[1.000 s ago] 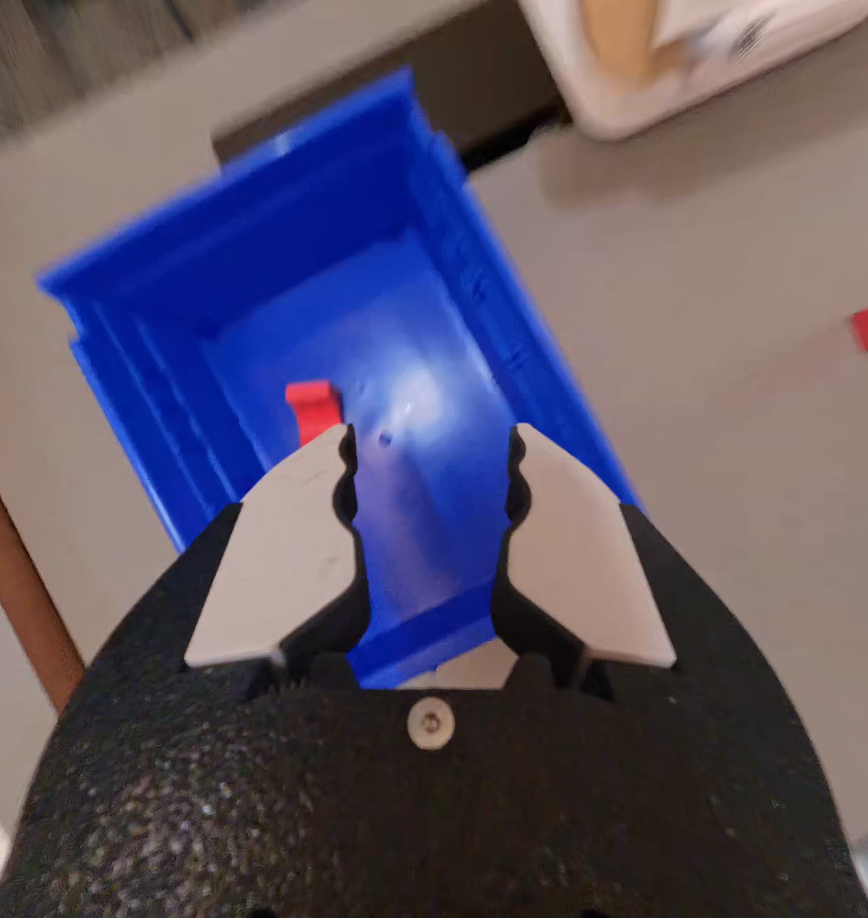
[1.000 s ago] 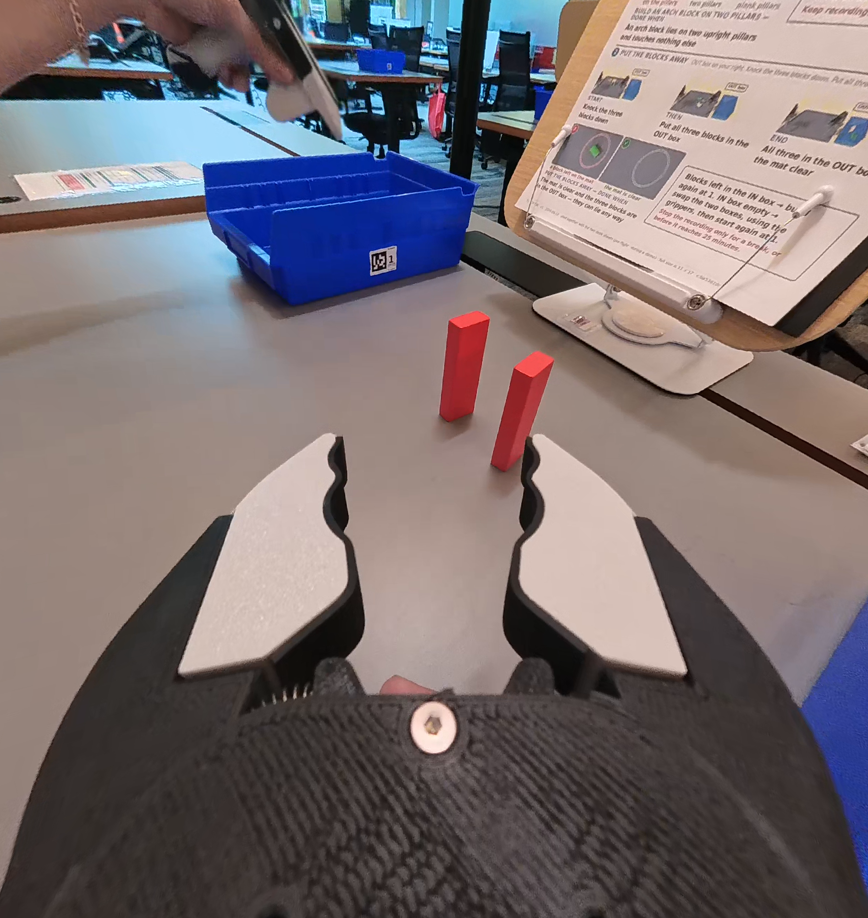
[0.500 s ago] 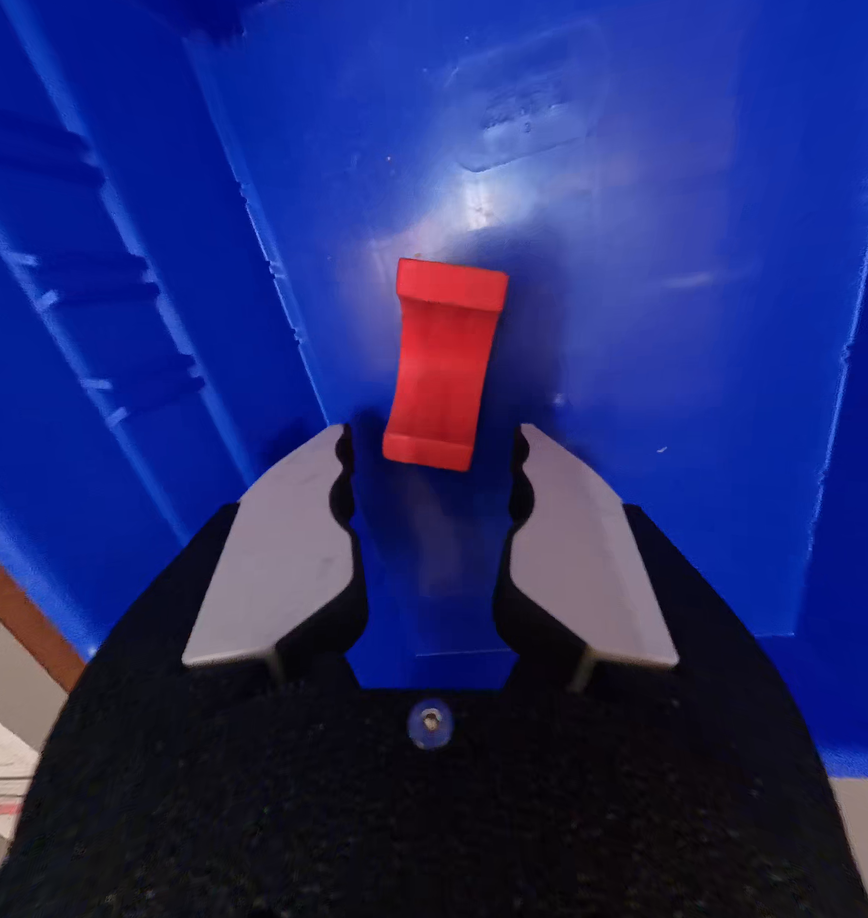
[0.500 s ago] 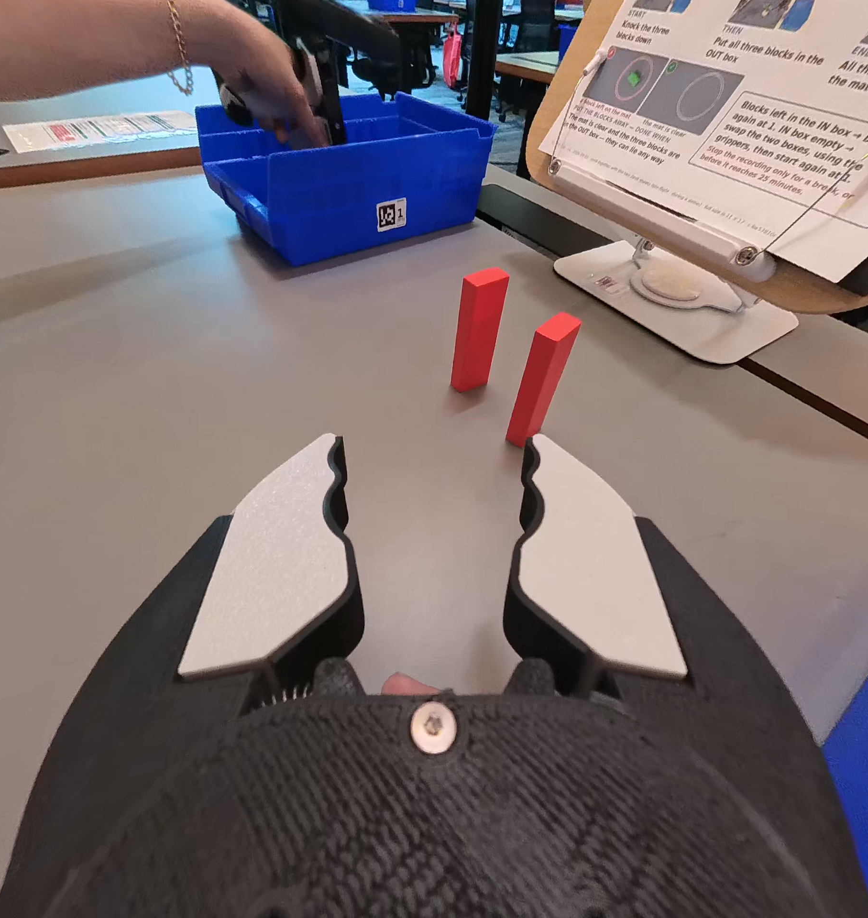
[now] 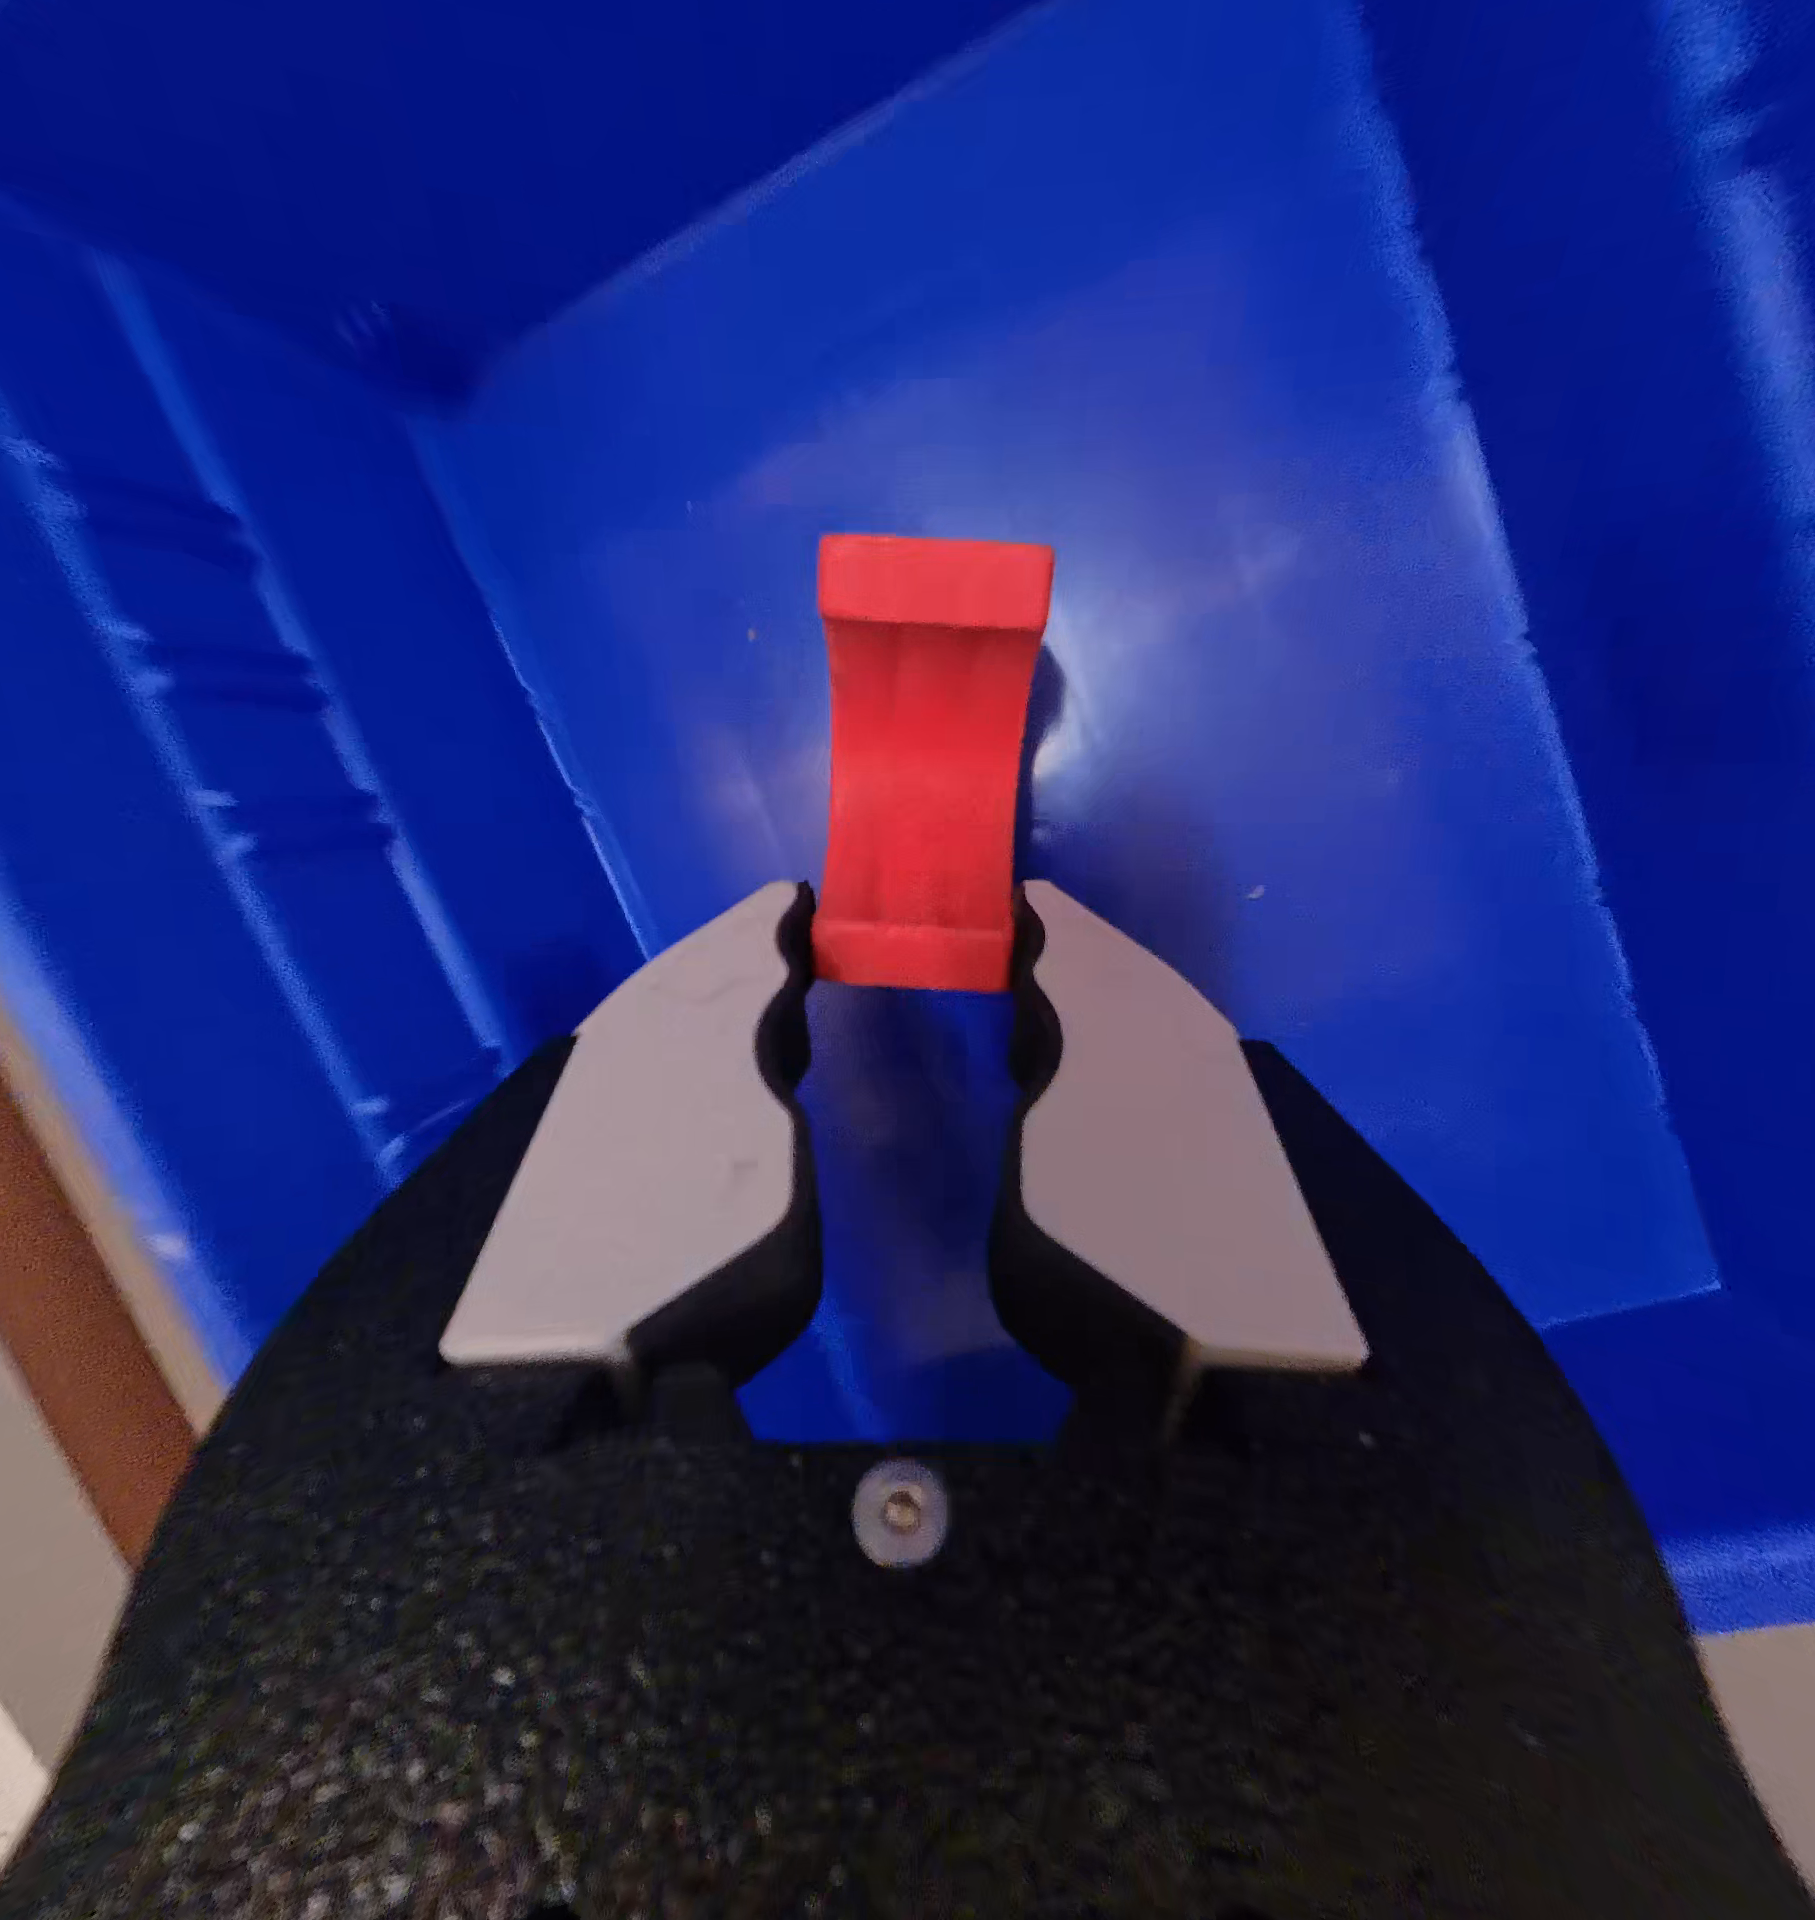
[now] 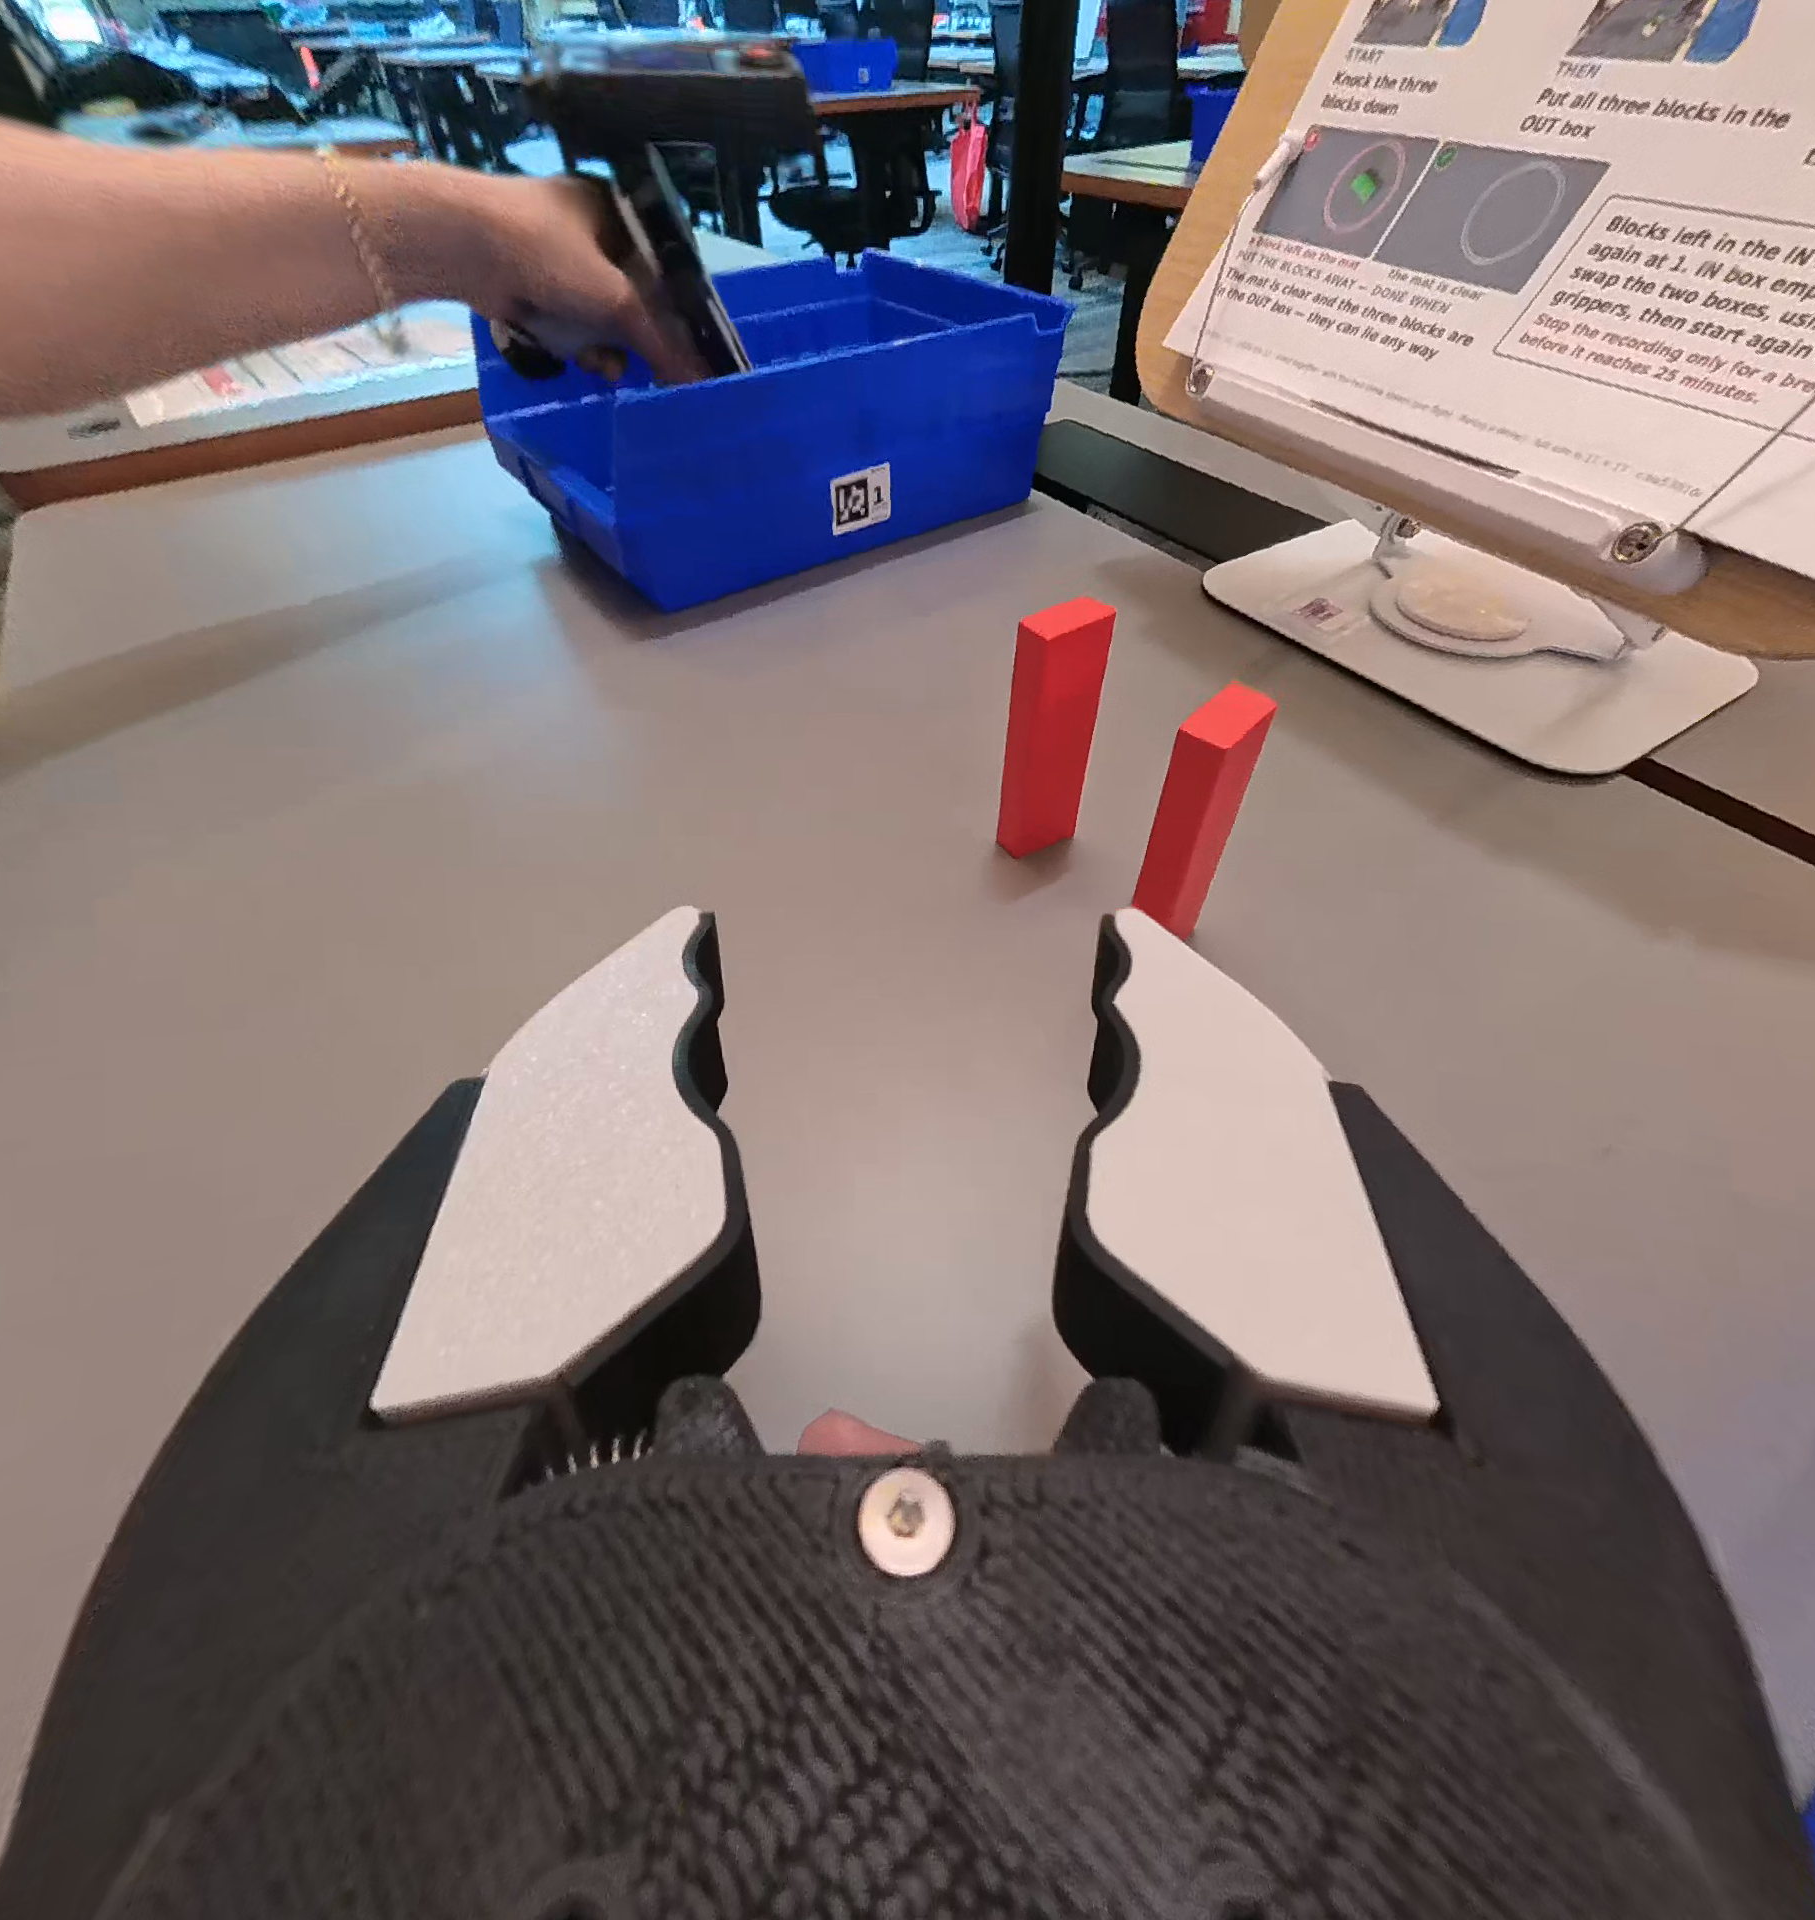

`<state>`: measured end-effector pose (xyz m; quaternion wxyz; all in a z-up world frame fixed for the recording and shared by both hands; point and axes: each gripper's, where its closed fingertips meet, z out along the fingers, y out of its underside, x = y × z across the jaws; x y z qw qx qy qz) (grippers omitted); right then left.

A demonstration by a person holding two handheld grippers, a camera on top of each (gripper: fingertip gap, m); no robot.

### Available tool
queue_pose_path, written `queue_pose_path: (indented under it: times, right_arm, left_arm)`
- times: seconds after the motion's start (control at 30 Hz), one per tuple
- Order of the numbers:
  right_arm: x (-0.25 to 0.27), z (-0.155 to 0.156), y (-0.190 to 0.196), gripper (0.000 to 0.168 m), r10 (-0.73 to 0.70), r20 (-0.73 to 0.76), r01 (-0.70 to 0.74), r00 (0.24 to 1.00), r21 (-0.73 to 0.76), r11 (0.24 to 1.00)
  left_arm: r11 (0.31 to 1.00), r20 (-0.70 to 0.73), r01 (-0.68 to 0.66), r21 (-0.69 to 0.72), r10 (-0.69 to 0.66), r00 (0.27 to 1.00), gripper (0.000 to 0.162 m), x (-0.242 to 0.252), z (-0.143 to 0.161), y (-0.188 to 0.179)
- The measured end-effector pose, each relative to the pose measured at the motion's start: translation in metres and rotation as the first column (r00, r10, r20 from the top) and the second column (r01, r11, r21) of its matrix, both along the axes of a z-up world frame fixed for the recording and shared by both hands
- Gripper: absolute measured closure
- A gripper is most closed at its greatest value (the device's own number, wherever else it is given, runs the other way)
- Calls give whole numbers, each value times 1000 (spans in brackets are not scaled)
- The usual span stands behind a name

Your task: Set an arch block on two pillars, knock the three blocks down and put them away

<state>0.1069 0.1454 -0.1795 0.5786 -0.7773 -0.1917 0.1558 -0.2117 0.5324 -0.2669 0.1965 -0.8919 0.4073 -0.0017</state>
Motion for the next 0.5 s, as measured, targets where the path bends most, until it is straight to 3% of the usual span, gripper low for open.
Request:
queue_pose_path:
  times: [0.03,0.1,0.2,0.33,0.5]
  right_arm:
    - [-1,3,1,96,-14,-24,14,1000,2,1000]
    - [-2,12,5,81,-43,-80,45,996,18,999]
    - [-2,26,18,78,-97,-183,100,978,9,995]
    - [-12,56,45,75,-117,-374,106,920,-50,993]
    - [-36,88,75,81,-69,-534,20,842,-96,995]
  left_arm:
    - [998,12,27,60,-28,1000,127,4,11,-2]
    - [978,47,93,187,-103,994,127,17,40,-13]
    - [886,45,232,403,-272,961,127,47,92,-45]
    - [644,-111,417,641,-460,881,127,95,150,-108]
    - [381,-234,519,765,-586,776,127,154,172,-187]
